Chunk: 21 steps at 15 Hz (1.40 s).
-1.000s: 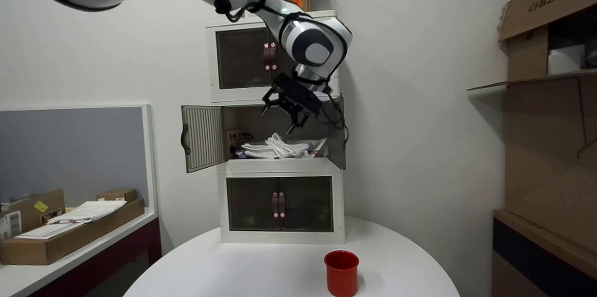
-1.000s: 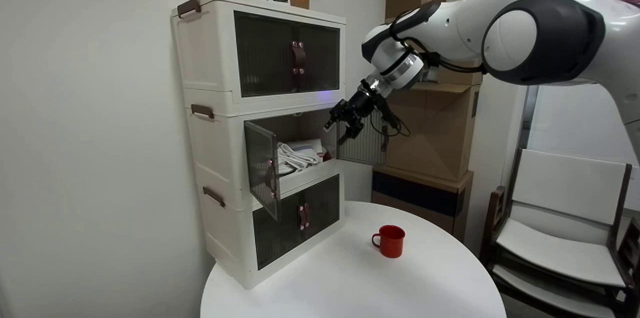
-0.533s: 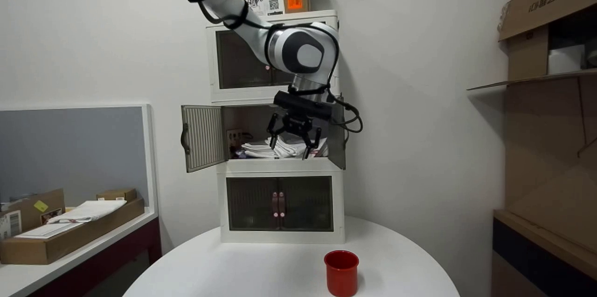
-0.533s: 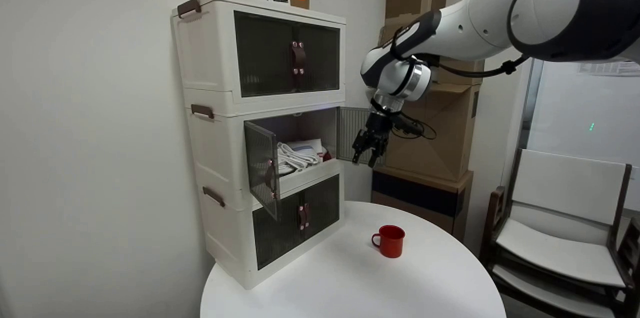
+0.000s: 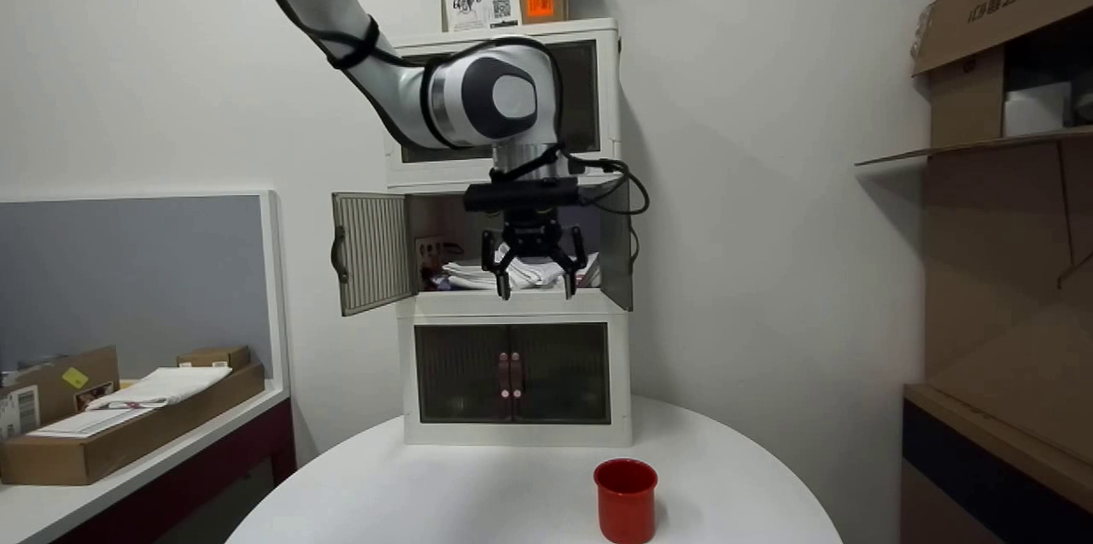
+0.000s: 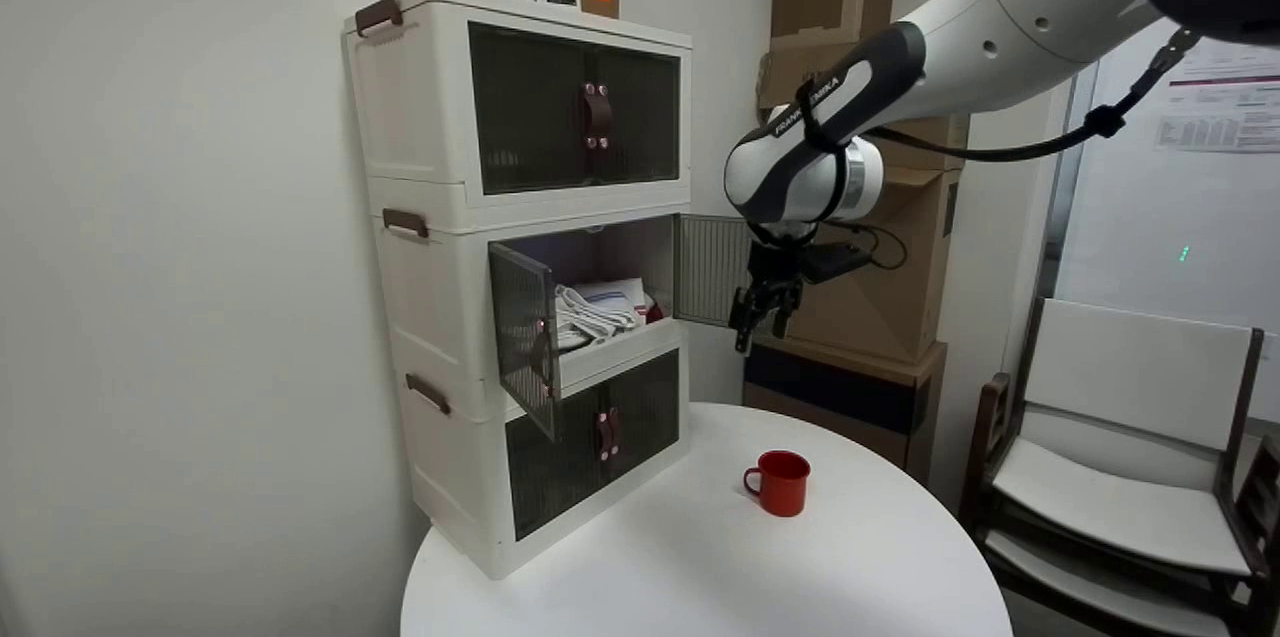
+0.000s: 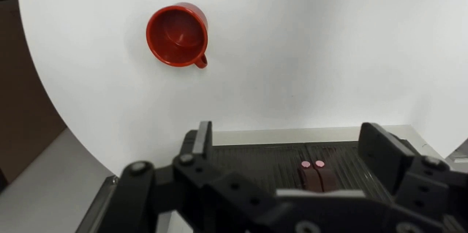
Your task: Pick up the towel from the table and place it in the cabinet
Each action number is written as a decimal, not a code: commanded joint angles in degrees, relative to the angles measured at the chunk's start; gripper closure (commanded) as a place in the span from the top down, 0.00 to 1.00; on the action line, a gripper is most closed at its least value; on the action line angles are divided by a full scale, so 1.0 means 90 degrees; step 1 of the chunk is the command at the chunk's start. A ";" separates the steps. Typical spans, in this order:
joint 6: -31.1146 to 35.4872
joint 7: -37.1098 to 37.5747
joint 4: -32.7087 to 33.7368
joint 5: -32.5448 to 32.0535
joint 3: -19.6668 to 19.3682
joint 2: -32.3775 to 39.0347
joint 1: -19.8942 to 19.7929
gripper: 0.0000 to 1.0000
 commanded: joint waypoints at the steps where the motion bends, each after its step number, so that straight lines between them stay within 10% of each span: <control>1: -0.0130 0.0101 -0.0667 0.0273 -0.0001 -0.0827 0.0096 1.00; 7: -0.1210 -0.1214 -0.0761 0.2046 -0.0135 -0.1643 0.0299 1.00; 12: -0.1829 -0.1724 -0.0695 0.1442 -0.0160 -0.2175 0.0487 1.00; 21: -0.0470 -0.1810 -0.1137 0.1131 -0.0214 -0.2918 0.0757 1.00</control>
